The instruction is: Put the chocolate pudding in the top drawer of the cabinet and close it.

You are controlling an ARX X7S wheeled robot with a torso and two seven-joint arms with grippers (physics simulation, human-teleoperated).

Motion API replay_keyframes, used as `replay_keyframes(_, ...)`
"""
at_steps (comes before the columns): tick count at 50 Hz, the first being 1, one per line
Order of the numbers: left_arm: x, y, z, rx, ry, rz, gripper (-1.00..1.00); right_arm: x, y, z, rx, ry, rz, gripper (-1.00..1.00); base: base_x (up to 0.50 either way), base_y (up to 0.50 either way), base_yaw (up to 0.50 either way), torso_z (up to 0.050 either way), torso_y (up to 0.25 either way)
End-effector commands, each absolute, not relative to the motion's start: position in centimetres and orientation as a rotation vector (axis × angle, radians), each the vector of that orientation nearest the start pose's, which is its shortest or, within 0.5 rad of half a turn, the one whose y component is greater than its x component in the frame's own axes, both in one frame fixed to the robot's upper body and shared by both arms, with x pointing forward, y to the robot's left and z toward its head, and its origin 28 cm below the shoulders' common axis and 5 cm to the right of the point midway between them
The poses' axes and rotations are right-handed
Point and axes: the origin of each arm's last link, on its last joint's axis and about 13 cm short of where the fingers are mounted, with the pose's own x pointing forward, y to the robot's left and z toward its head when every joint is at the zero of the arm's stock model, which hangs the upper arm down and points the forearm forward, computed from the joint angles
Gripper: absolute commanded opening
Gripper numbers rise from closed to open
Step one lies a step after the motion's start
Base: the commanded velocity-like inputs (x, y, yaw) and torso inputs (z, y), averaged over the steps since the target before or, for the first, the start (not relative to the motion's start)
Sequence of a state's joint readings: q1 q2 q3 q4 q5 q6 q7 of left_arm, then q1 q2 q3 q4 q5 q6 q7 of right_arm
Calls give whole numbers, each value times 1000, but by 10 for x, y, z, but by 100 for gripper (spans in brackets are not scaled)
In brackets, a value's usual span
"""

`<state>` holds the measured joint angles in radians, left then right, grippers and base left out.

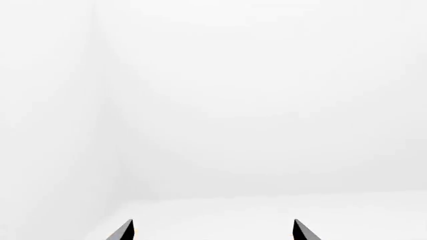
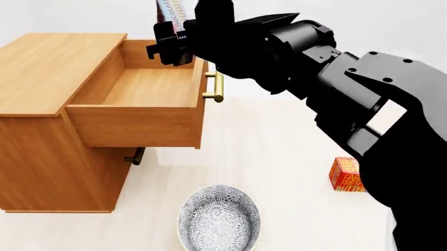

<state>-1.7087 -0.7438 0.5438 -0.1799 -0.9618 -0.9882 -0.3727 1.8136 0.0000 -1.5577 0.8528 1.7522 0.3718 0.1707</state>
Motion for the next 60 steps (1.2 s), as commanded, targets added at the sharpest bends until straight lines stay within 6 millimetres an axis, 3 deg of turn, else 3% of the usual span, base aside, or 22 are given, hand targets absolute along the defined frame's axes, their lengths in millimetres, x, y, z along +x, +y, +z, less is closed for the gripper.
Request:
replay_keyframes(1, 291, 336, 418, 149, -212, 182, 100, 380, 35, 318, -56, 203, 599, -100, 0, 0, 0, 0, 0)
replay_keyframes(60, 296, 345, 402, 145, -193, 208, 100, 374, 42, 276, -67, 317, 626, -100, 0, 0, 0, 0, 0)
